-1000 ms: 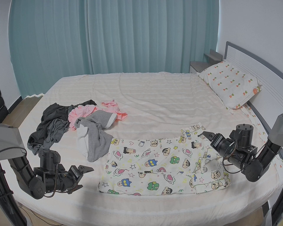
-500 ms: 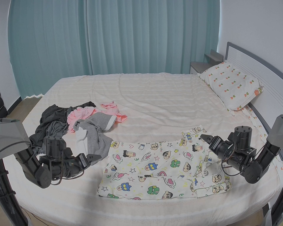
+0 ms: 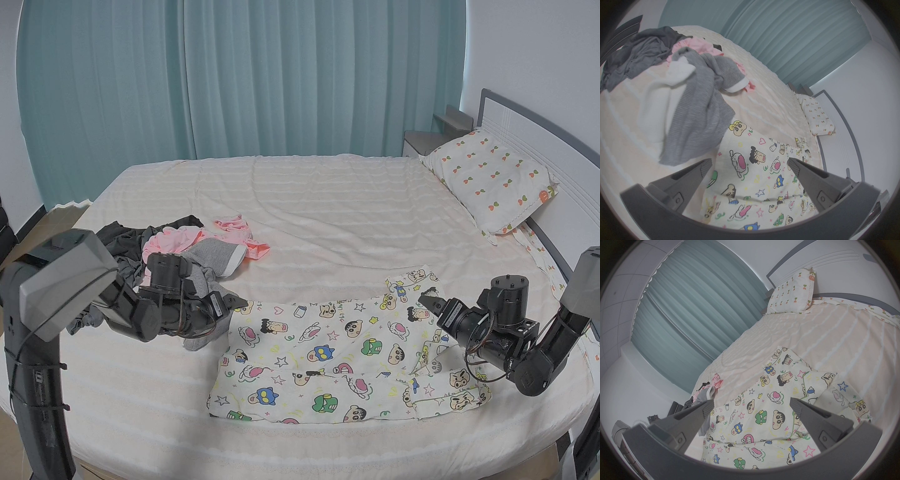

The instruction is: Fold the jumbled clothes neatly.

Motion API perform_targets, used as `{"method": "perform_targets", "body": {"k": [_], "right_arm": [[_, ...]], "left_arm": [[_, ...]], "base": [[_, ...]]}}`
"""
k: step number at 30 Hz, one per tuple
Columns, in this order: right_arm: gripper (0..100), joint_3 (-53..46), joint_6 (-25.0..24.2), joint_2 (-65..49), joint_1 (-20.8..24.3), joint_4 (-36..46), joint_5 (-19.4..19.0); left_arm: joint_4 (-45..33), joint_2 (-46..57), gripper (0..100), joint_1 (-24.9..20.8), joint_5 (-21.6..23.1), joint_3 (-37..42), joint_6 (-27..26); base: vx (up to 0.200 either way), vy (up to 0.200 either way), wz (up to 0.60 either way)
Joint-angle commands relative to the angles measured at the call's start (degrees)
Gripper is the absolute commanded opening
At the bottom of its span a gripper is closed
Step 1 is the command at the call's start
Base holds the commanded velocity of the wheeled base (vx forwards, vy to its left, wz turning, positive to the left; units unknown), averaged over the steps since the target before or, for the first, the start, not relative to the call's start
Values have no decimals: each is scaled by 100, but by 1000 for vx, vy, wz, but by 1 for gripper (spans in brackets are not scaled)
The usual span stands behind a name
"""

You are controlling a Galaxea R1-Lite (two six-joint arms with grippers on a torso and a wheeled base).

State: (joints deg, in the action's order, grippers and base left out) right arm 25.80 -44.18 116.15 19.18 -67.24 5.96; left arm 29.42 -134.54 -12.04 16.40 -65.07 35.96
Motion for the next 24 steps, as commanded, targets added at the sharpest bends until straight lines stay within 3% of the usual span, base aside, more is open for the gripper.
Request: {"method": "perform_targets", "body": {"k": [1,14,24], "right_arm": [[100,-48,58,171,42,-8,19],[100,-145,146,285,60,-412,28],[100,-145,146,320,69,-421,37]], "left_arm": [[-50,-583,100,-140,-14,-436,-1],[-59,-1242,100,-114,-717,-1324,25],[-182,-1391,100,-167,-726,-1526,7]], "base": [[0,0,0],[0,0,0],[0,0,0]]}}
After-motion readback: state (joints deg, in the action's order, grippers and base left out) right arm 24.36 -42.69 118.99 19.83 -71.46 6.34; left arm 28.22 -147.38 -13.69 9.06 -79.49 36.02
